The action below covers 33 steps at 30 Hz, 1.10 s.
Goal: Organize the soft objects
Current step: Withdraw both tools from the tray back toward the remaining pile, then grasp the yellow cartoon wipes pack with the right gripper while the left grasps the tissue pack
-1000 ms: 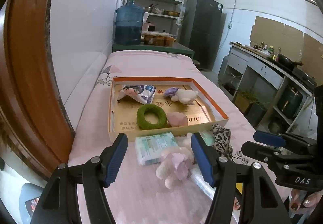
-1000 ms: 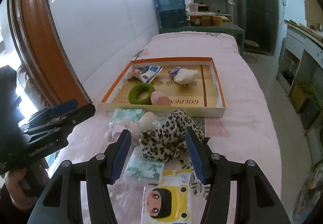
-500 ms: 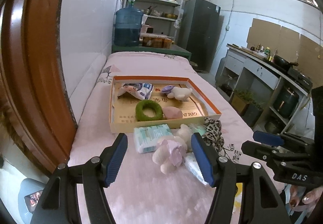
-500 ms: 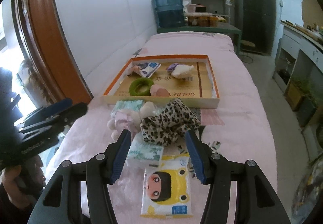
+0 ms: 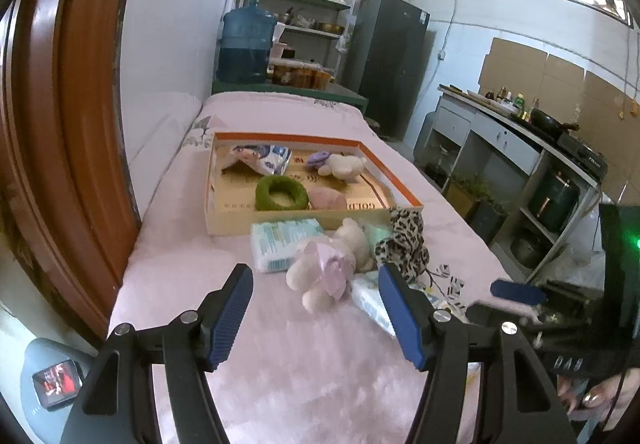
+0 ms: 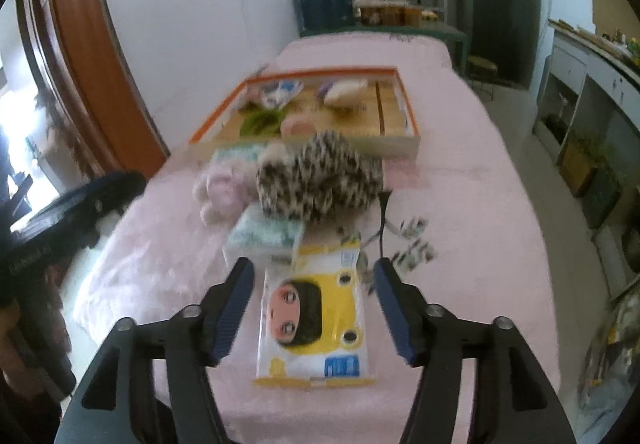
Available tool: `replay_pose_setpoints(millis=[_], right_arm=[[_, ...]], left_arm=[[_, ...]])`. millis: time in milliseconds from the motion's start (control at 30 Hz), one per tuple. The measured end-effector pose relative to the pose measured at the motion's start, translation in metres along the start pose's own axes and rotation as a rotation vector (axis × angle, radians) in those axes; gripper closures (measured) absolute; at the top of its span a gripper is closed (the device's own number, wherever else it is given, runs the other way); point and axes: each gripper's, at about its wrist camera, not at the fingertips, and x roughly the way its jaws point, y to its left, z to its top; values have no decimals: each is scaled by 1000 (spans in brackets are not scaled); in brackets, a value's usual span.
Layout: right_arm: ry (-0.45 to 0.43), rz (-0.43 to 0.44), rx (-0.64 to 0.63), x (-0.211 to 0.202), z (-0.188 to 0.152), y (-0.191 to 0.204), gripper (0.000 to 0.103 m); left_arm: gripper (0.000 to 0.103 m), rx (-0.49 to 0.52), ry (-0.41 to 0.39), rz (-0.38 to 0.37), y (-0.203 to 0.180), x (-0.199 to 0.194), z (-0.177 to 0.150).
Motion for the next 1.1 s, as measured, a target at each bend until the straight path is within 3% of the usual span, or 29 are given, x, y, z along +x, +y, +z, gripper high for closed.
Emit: replay_pose_setpoints(millis=[167, 533, 600, 767, 1100], right_arm=[[68, -15, -15, 23, -16, 3, 27], [163, -53, -71, 60, -23, 9, 27], [157, -41, -60, 59, -23, 6, 28], [147, -17, -36, 52, -24, -3, 44], [124, -12, 6, 18, -38, -26, 45]], left_arm=[[38, -6, 21, -9, 1, 6, -5], [38, -7, 64, -63, -11, 23, -12], [38, -3, 78, -78, -16, 28, -14], [38, -2, 108, -104, -27, 39, -17], [38, 9, 162, -146, -50, 64, -21]])
